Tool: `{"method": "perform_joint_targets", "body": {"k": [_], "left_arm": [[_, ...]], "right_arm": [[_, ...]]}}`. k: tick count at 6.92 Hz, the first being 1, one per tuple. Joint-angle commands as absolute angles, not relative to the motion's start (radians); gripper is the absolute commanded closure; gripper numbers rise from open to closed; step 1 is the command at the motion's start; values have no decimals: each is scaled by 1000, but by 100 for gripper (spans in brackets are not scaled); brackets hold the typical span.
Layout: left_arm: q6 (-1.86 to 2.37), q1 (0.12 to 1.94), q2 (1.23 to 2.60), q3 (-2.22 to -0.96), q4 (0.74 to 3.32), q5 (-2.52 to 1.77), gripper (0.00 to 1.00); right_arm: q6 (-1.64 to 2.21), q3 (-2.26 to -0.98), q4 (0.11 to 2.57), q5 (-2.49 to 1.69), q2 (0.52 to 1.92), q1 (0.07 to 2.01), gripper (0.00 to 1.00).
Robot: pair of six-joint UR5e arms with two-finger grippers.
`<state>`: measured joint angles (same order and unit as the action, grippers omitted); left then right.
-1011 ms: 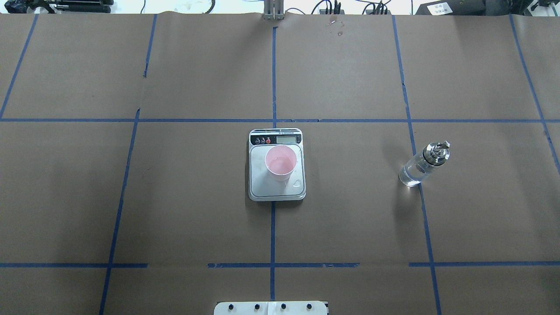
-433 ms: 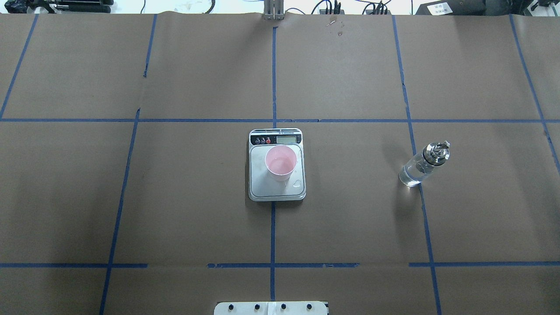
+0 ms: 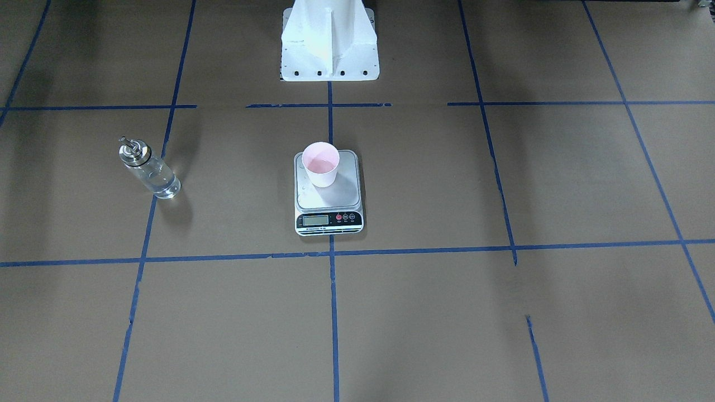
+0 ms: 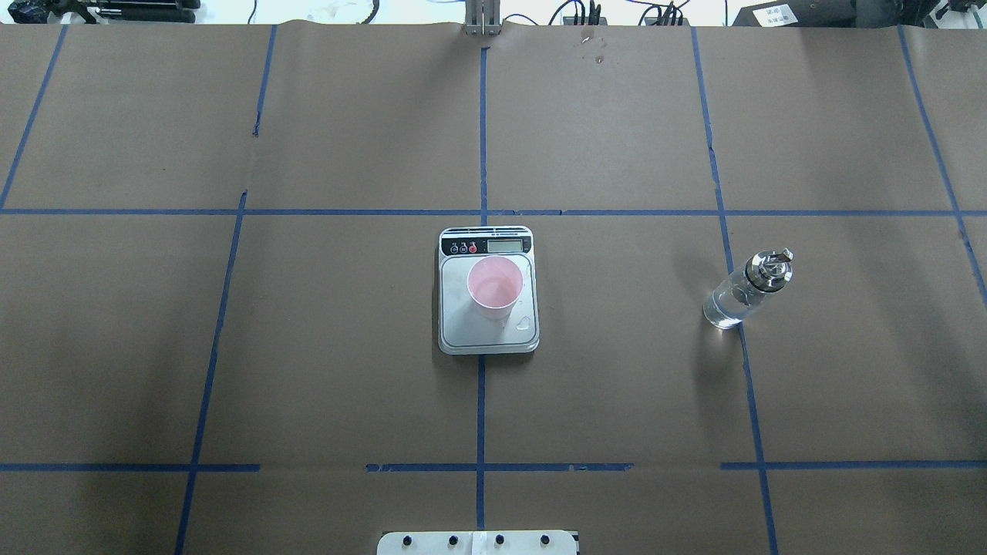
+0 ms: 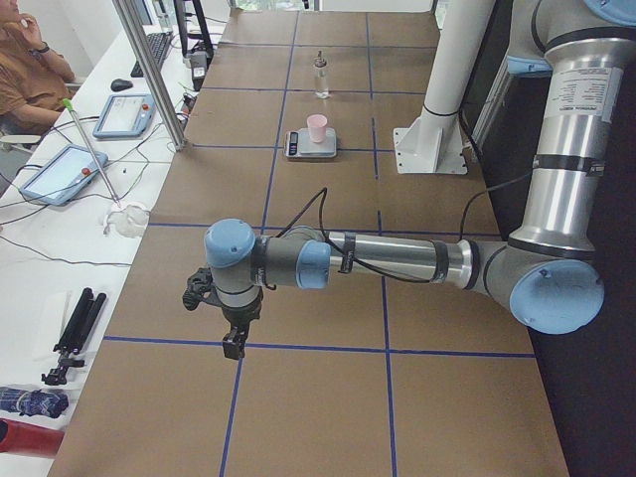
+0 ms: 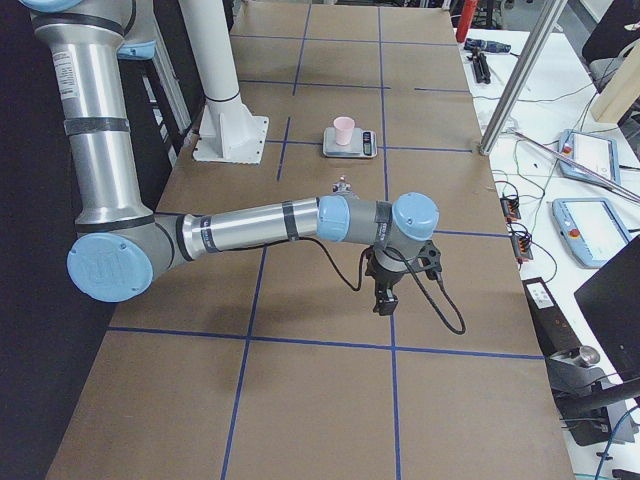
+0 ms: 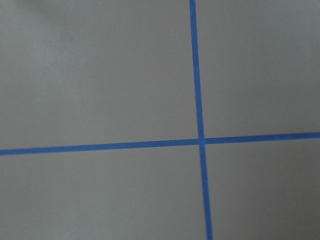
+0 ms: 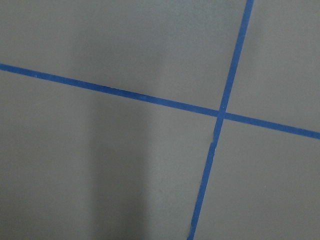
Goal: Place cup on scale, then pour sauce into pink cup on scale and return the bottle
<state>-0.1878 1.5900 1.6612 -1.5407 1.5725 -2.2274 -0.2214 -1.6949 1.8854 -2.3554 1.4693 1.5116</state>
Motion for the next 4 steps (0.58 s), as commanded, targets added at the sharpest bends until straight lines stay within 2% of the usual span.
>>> {"method": "perform_joint_targets", "body": {"k": [1,3,4], "left_arm": [[-204,1589,1654,-1525,1554,-2253,0],[-193,1583,1710,-1554,1256,-2332,0],[-198,1582,1683,-1554,1279,-2265,0]], "right_arm": [[-222,-1787,1882,-2288,1563,1488,0],[-225,-1775,1884,-2286,1560,1467,0],[-225,-1775,1884,-2287,1560,1465,0]]}}
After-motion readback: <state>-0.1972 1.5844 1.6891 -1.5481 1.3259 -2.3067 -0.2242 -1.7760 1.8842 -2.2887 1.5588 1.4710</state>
